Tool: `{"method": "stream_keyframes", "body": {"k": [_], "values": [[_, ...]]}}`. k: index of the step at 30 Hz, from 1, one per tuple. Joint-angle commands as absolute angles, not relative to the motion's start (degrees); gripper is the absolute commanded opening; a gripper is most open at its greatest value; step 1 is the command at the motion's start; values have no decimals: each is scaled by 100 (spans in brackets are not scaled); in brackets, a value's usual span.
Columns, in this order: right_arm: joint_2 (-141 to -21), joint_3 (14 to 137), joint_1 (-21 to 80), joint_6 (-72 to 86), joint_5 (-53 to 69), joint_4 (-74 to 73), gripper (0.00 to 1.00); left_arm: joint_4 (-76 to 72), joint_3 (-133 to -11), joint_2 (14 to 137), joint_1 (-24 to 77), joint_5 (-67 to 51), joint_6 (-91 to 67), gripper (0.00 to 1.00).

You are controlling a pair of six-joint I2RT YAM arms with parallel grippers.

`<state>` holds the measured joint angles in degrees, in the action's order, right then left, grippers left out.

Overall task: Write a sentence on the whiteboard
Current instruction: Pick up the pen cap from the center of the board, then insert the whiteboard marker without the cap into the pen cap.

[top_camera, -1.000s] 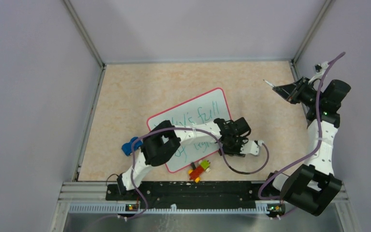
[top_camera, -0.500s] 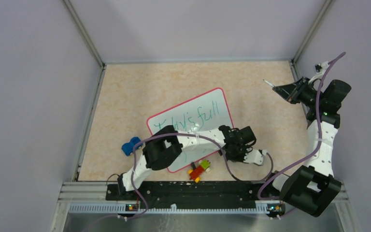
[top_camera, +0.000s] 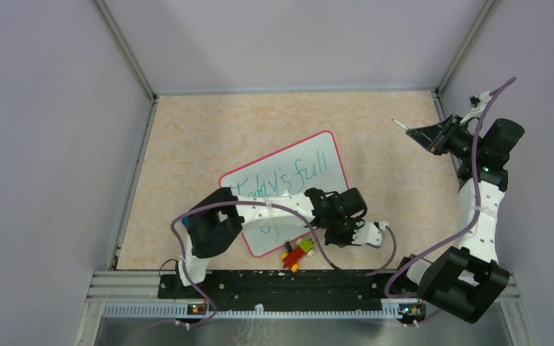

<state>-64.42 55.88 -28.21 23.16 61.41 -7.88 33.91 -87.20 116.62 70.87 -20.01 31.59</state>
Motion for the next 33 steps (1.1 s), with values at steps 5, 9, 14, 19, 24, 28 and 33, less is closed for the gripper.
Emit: {"method": "stream_keyframes", "body": {"k": [5, 9, 14, 19, 24, 28, 33], "values": [[-6228, 5800, -2861, 2320, 6526, -481, 0, 2741, -8403, 10208, 7075, -2035, 3153, 0], [-6256, 5853, -2853, 2423, 6801, -353, 0, 2868, -8482, 9852, 7061, -1811, 3210, 0], [-6299, 6091, -2815, 2265, 7019, -558, 0, 2755, -8056, 8765, 7072, -1721, 4046, 0], [-6399, 6486, -2658, 1773, 7242, -1247, 0, 2435, -7687, 7932, 7082, -640, 5097, 0], [-6427, 6708, -2293, 1304, 7267, -1863, 0, 1427, -7018, 7035, 7084, -196, 6089, 0], [-6356, 6688, -1981, 1258, 7475, -1971, 0, 354, -6218, 6370, 7084, -56, 6957, 0], [-6105, 6726, -1601, 1271, 7806, -2055, 0, 88, -5967, 6060, 7084, 354, 7206, 0]]}}
